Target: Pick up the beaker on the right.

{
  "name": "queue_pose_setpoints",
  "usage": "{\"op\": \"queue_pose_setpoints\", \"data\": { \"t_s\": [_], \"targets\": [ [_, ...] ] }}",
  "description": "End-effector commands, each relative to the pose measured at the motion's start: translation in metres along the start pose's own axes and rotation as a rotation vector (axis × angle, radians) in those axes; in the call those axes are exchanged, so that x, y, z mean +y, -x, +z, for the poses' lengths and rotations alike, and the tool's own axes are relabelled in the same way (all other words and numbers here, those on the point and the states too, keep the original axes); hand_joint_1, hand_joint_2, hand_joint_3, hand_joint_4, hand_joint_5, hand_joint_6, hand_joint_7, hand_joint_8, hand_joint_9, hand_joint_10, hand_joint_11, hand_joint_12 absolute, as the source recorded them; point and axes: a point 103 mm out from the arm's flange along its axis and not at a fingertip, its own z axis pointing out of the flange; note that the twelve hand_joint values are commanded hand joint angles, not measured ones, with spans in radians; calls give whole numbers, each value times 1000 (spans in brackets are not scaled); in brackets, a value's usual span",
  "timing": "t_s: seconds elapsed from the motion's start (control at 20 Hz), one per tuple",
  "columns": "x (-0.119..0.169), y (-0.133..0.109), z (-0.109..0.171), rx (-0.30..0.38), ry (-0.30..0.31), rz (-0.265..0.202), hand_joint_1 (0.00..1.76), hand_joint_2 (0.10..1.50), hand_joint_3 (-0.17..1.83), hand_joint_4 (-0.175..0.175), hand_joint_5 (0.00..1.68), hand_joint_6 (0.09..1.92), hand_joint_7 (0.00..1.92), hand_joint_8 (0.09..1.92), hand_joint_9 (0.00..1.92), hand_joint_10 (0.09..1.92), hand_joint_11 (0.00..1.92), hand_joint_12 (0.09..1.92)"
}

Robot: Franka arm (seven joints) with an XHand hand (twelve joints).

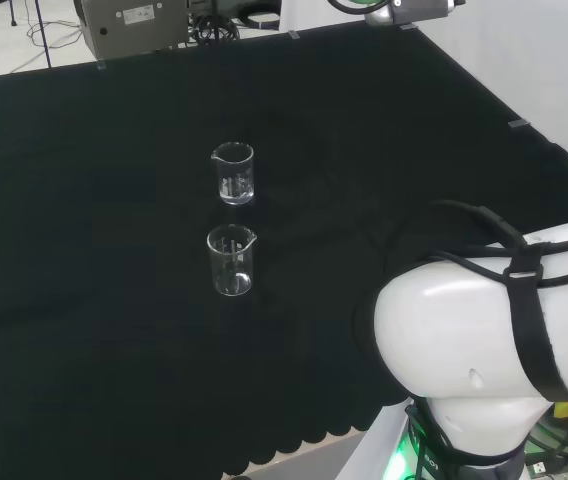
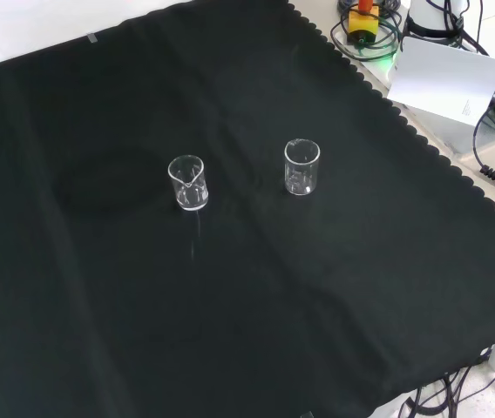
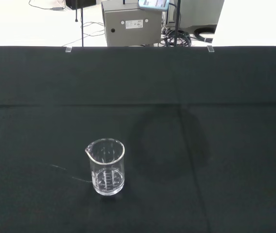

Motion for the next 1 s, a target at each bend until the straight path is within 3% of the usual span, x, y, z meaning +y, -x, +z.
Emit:
{"op": "queue_pose_setpoints", "data": {
  "t_s": [0.05, 0.2, 0.55, 1.0],
  "targets": [
    [0, 1, 0, -6, 8, 1, 127, 1318, 5, -12, 253, 87, 0, 404, 46, 702, 0, 1228],
    [1, 3, 0, -2, 8, 7, 12, 1394, 40, -10, 259, 87, 0, 356, 38, 683, 0, 1211],
    [5, 7, 5, -4, -4, 25, 0, 1403, 45, -10, 264, 87, 0, 354, 45, 675, 0, 1211],
    [35, 19, 41, 8, -47, 91, 9, 1392, 40, -17, 280, 87, 54, 413, 129, 670, 0, 1261]
  ]
}}
